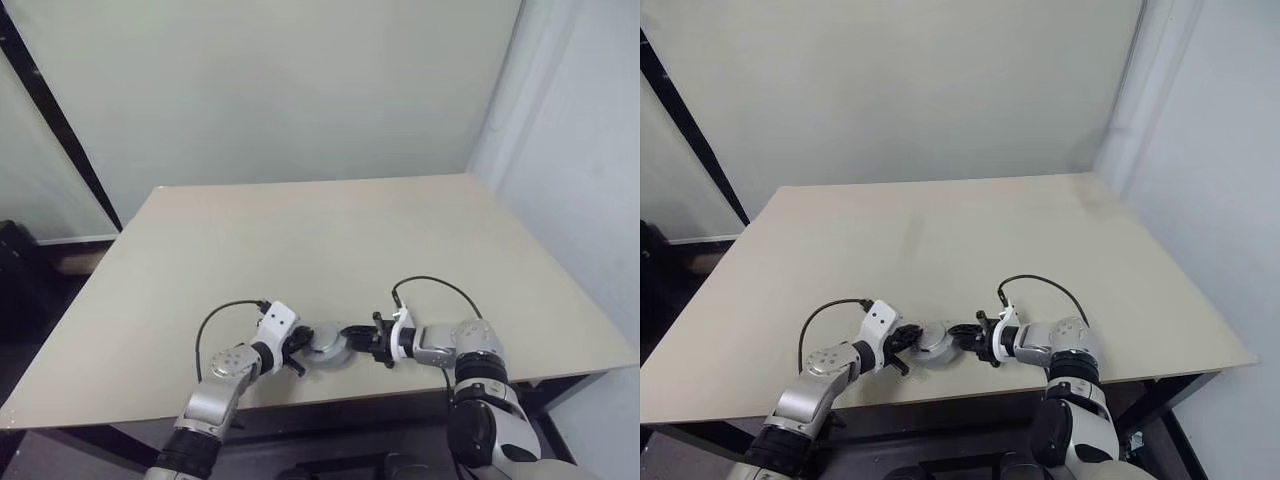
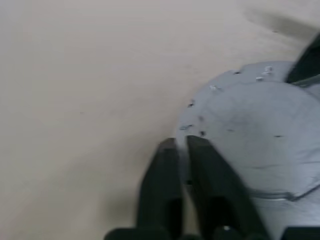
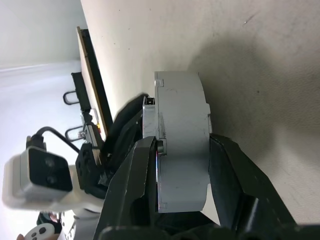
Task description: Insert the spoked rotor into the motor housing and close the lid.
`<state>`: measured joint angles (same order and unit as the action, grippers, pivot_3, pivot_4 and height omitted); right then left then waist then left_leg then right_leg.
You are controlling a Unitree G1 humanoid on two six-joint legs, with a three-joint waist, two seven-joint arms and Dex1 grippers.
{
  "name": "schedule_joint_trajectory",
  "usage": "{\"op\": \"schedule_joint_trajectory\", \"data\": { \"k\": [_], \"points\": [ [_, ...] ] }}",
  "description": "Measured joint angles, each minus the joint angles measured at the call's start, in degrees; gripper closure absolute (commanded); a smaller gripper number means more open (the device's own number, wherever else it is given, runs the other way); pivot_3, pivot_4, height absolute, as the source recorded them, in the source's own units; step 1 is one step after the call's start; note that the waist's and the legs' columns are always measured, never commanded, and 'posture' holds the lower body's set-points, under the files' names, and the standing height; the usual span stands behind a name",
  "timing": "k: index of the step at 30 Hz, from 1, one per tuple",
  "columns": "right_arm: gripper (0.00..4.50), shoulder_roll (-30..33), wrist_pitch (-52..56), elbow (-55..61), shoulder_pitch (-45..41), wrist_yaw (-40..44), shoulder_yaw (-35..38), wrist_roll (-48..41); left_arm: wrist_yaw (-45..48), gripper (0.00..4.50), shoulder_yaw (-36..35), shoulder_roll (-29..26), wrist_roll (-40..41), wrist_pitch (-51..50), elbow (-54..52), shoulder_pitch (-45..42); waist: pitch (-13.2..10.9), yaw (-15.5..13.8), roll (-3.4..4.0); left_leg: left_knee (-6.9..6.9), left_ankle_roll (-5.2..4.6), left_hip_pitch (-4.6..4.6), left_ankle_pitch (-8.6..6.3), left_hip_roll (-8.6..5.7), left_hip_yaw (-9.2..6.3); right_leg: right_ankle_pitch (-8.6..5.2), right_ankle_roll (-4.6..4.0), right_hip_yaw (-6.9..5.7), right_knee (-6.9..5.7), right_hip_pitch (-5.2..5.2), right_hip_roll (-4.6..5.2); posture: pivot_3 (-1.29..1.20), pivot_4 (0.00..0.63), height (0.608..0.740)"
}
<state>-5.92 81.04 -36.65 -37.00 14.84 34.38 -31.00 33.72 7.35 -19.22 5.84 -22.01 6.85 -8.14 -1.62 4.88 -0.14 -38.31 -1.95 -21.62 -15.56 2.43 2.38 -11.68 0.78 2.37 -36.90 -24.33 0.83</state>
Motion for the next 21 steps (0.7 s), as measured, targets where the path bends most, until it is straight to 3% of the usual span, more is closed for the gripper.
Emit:
{"op": "schedule_joint_trajectory", "data": {
  "k": [8,9,15,21],
  "points": [
    [3.32,-0.4,-0.2,1.1,1.0,-0.3,-0.2,-1.1,0.8,0.15,-9.6,-0.2,9.1,-7.3,-2.6,0.4,0.0,0.2,-0.01,0.07,0.00,-0.07,0.00,0.02,-0.04,0.00,0.01,-0.02,0.06,-0.08,0.00,0.00,0.000,0.740],
    [3.32,-0.6,-0.3,1.3,1.2,-0.3,-0.1,-1.2,0.6,0.00,-11.0,-0.2,10.4,-8.1,-3.1,0.4,0.0,0.4,-0.01,0.07,0.00,-0.07,0.00,0.02,-0.06,0.00,0.01,-0.03,0.06,-0.07,0.00,0.00,0.000,0.740],
    [3.32,-2.1,0.3,3.7,2.3,-0.2,1.6,-4.1,-2.2,0.00,-21.1,0.4,20.5,-19.2,-6.2,0.9,-0.1,0.7,0.02,0.07,-0.01,-0.18,0.00,0.02,-0.17,0.00,0.02,-0.02,0.12,-0.13,0.00,0.00,0.000,0.740],
    [3.32,-2.3,0.8,7.8,2.3,-0.2,3.2,-9.6,-6.7,0.00,-27.2,5.3,30.2,-28.7,-8.7,3.1,-0.2,0.6,-0.03,0.06,-0.05,-0.27,-0.04,-0.04,-0.19,-0.02,0.08,-0.04,0.21,-0.13,0.07,0.00,0.000,0.740]
  ]
}}
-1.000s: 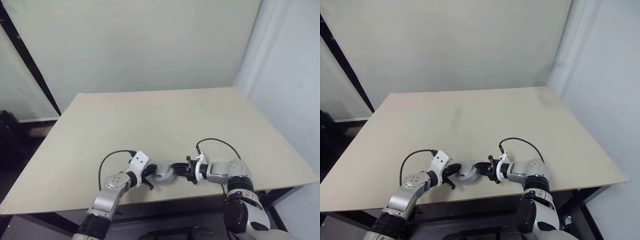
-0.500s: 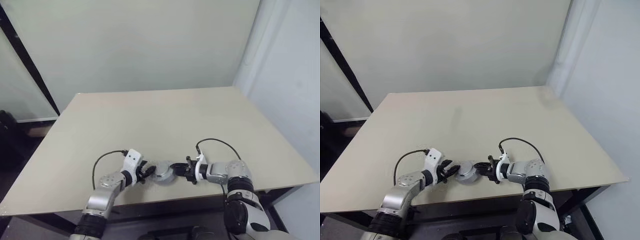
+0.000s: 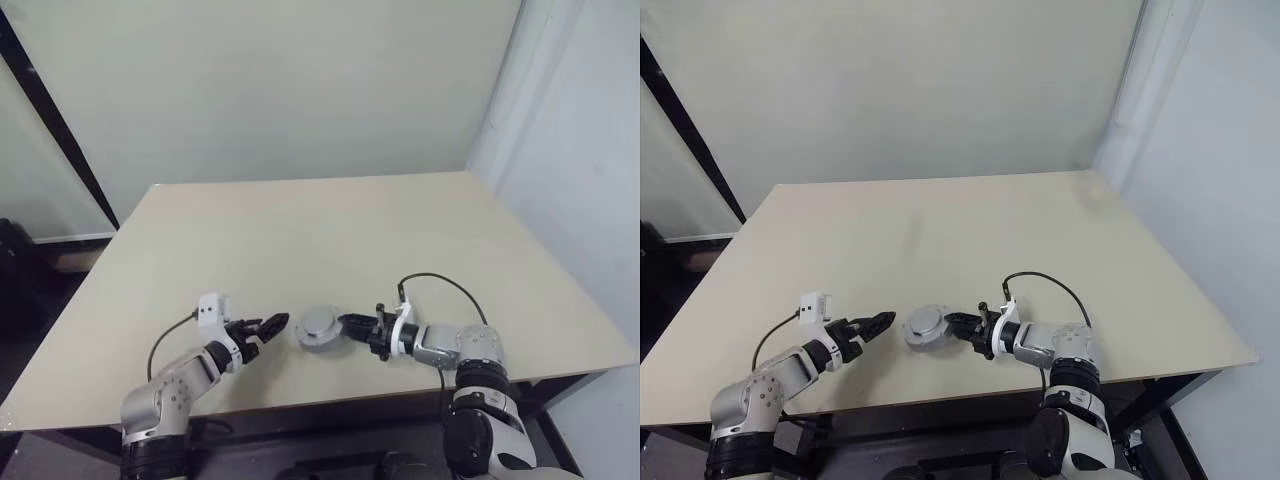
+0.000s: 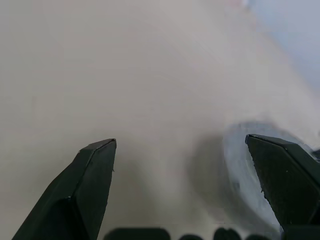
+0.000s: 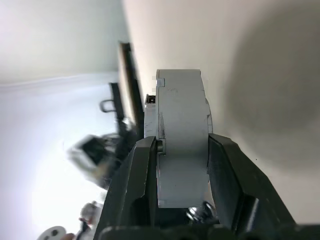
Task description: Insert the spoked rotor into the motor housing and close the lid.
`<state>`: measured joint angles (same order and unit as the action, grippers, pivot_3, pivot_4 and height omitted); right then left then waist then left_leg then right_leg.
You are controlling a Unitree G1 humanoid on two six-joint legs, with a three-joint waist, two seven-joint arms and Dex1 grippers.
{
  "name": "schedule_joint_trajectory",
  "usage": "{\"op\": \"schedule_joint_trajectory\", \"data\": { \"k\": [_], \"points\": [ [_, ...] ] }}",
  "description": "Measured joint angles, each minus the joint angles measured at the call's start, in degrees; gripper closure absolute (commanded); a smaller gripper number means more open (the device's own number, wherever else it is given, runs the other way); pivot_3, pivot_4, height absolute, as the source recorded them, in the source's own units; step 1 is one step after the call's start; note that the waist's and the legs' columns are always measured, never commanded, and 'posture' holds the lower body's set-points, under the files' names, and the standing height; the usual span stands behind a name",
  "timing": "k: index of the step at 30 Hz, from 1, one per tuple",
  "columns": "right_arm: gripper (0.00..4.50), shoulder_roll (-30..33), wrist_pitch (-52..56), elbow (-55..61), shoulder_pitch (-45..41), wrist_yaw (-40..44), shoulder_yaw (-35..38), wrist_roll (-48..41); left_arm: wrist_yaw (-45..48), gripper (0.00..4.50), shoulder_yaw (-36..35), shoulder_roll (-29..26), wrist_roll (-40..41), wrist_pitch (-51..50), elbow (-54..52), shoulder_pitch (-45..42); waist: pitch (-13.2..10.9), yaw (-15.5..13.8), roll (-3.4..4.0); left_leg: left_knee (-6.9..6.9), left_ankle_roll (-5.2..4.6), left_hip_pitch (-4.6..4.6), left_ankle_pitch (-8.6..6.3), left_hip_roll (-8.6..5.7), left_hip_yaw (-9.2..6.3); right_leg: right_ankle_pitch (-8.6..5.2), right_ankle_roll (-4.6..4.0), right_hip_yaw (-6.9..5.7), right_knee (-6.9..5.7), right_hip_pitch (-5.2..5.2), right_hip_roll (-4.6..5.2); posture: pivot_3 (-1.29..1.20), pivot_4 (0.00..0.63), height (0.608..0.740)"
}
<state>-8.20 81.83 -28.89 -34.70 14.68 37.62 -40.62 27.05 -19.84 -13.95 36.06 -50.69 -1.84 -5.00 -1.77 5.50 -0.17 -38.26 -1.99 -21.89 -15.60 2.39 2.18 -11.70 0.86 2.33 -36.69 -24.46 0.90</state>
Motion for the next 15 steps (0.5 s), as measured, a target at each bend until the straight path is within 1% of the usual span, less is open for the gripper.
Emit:
{"op": "schedule_joint_trajectory", "data": {
  "k": [5,10,12,15],
  "points": [
    [3.32,-0.1,0.0,2.3,0.0,-0.1,-0.4,-2.8,-4.4,0.00,-5.6,6.9,10.3,-4.3,-2.7,0.1,-0.1,0.0,-0.05,0.00,0.00,0.00,0.00,0.02,0.02,0.00,0.00,-0.02,-0.01,-0.02,-0.03,0.00,0.000,0.740],
    [3.32,-0.1,-0.1,3.0,0.0,-0.9,-1.3,-4.9,-8.2,0.00,-8.2,11.0,18.6,-5.8,-4.5,0.2,-0.1,0.0,-0.05,0.00,0.00,0.01,0.00,0.02,0.07,0.00,-0.01,-0.01,-0.01,-0.01,-0.06,0.00,0.000,0.740],
    [3.32,-0.1,-0.1,3.0,-0.1,-1.3,-2.0,-5.4,-9.6,0.00,-8.1,12.5,20.8,-6.5,-4.6,0.4,-0.1,0.0,-0.06,-0.01,0.00,0.00,0.00,-0.01,0.09,0.00,-0.01,-0.01,0.00,-0.01,-0.05,0.00,0.000,0.740],
    [3.32,-0.1,0.3,3.1,-0.1,-1.5,-3.0,-6.7,-10.7,0.00,-6.8,13.4,21.5,-7.1,-4.4,1.2,-0.1,0.1,-0.07,-0.01,0.00,-0.01,0.00,-0.02,0.10,-0.01,-0.01,-0.01,0.01,-0.01,-0.06,0.00,0.000,0.740]
  ]
}}
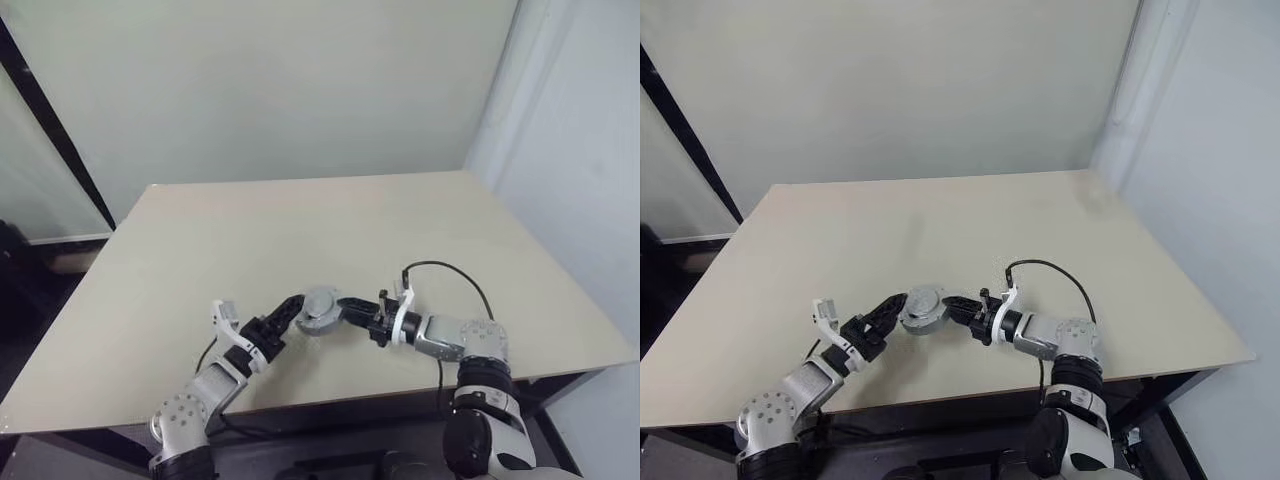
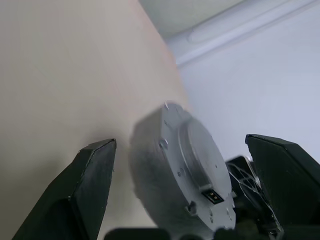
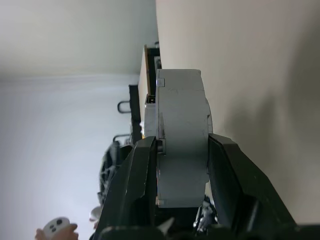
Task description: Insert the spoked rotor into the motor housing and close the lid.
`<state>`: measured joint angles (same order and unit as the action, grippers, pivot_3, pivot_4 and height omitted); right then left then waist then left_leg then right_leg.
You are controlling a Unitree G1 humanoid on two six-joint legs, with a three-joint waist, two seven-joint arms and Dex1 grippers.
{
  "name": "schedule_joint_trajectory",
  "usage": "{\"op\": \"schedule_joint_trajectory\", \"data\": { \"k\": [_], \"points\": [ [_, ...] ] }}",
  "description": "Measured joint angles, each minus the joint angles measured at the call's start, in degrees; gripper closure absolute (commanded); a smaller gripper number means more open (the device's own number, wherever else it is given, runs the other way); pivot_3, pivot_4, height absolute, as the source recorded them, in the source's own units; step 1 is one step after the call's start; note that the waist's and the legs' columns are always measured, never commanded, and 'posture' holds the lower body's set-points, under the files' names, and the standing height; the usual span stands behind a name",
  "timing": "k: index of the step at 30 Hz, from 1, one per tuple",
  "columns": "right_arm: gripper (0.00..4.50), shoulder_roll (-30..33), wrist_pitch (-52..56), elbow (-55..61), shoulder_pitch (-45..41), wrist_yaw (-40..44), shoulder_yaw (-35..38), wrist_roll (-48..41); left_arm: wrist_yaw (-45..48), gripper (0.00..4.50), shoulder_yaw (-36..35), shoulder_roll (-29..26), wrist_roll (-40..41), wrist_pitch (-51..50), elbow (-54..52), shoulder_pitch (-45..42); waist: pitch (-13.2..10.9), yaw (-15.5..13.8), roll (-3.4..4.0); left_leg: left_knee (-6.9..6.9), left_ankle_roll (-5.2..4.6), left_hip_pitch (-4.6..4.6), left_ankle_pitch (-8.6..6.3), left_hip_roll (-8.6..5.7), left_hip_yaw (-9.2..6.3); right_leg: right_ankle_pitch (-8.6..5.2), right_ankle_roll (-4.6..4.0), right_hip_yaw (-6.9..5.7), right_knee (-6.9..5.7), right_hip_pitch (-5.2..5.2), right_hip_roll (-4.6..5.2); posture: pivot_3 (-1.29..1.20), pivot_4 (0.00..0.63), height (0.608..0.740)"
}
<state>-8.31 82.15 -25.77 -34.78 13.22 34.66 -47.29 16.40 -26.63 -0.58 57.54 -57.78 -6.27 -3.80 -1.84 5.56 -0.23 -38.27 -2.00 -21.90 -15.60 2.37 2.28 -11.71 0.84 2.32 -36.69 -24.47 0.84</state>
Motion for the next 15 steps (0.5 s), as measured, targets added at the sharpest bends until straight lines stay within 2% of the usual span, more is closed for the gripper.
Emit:
{"op": "schedule_joint_trajectory", "data": {
  "k": [9,12,15],
  "points": [
    [3.32,0.0,0.4,0.9,0.0,-1.5,-2.2,-3.0,-1.4,0.00,1.2,3.3,2.1,2.1,3.9,-1.6,0.0,0.0,-0.02,-0.03,0.00,-0.03,0.00,-0.02,0.01,0.00,0.00,-0.02,0.01,0.00,0.00,0.00,0.000,0.740],
    [3.32,0.0,0.3,1.0,0.0,-2.2,-2.6,-3.5,-1.6,0.60,1.2,3.4,3.2,2.2,4.5,-1.8,0.0,0.0,-0.02,-0.02,0.00,-0.05,0.00,-0.02,0.01,0.00,0.00,-0.02,0.02,-0.01,-0.01,0.00,0.000,0.740],
    [3.32,0.0,0.3,1.0,0.0,-3.0,-2.7,-3.8,-2.1,1.59,1.0,3.5,4.8,2.1,5.1,-1.9,0.0,0.0,-0.02,-0.02,0.00,-0.06,0.00,-0.02,0.01,0.00,0.00,-0.02,0.02,-0.01,-0.01,0.00,0.000,0.740]
  ]
}}
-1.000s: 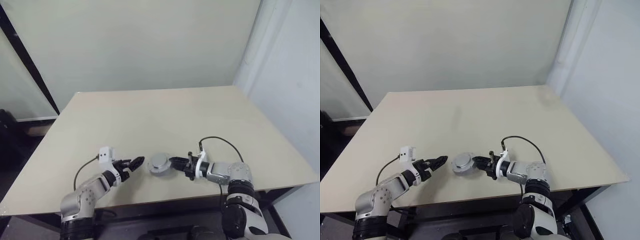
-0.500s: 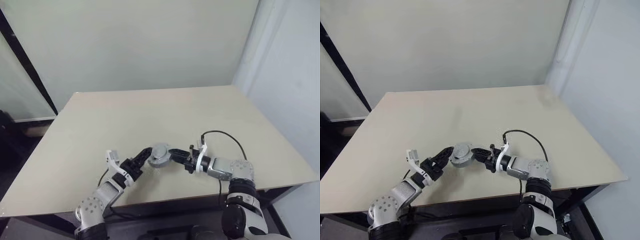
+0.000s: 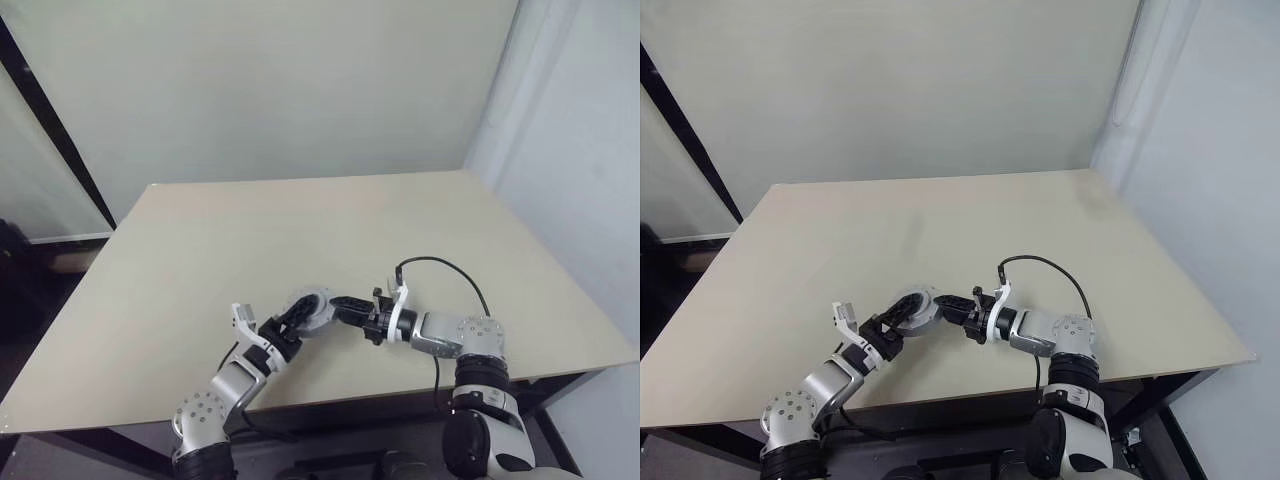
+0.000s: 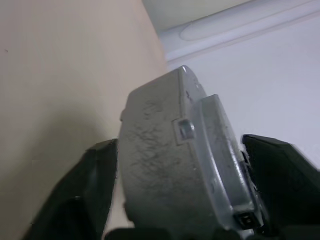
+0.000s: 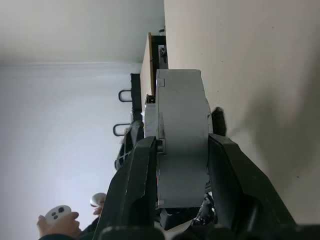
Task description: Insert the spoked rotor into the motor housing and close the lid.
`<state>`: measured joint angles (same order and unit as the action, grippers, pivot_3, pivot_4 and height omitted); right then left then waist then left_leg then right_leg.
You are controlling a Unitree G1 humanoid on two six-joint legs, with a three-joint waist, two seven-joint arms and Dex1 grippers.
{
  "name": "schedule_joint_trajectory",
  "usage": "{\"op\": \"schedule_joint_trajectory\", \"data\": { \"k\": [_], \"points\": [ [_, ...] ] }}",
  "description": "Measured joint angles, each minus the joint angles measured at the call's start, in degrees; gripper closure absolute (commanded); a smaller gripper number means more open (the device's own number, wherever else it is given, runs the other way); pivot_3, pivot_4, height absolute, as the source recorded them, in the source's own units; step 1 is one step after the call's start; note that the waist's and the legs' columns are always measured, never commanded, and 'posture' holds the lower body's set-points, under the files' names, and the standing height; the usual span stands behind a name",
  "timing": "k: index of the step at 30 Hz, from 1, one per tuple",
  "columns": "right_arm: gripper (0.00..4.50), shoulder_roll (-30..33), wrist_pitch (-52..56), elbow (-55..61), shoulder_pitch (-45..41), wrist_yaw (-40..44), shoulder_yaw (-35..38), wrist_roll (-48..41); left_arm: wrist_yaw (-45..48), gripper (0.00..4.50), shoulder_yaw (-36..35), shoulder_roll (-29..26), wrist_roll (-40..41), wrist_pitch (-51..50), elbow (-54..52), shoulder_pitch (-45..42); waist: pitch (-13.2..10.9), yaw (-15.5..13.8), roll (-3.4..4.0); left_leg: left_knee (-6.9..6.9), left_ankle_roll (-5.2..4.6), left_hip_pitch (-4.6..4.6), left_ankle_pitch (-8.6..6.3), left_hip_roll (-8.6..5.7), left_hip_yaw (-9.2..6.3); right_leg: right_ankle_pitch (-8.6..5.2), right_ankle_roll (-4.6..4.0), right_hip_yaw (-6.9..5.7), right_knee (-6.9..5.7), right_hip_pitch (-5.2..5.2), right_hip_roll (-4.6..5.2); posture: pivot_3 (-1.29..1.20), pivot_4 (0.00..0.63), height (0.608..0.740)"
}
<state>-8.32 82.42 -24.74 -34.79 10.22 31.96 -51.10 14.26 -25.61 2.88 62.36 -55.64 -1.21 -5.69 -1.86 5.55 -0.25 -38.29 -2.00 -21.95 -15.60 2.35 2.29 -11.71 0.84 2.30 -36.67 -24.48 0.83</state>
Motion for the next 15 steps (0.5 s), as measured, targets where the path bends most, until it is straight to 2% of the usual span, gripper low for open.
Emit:
{"op": "schedule_joint_trajectory", "data": {
  "k": [2,12,15],
  "points": [
    [3.32,0.0,0.0,0.1,0.0,-0.1,0.1,-1.1,-0.2,1.98,-0.6,-0.1,2.8,-0.1,0.7,0.0,0.0,0.0,-0.01,0.00,0.00,0.00,0.00,0.00,-0.01,0.00,0.00,-0.01,0.00,0.00,0.00,0.00,0.000,0.740],
    [3.32,-0.3,-4.4,4.1,2.3,2.6,-5.3,-1.2,-2.2,2.11,-0.7,-1.5,8.3,-0.1,1.0,0.3,0.0,0.0,0.00,0.00,0.00,0.00,0.00,0.00,-0.01,0.00,0.00,-0.02,0.00,0.00,0.00,0.00,0.000,0.740],
    [2.32,-0.4,-7.0,4.5,3.2,2.6,-7.1,-0.6,-2.9,2.20,-0.4,-1.3,8.5,0.4,0.9,0.5,0.0,0.0,0.00,-0.01,0.00,0.01,0.00,0.00,-0.01,0.00,0.00,-0.01,0.00,0.00,0.00,0.00,0.000,0.740]
  ]
}}
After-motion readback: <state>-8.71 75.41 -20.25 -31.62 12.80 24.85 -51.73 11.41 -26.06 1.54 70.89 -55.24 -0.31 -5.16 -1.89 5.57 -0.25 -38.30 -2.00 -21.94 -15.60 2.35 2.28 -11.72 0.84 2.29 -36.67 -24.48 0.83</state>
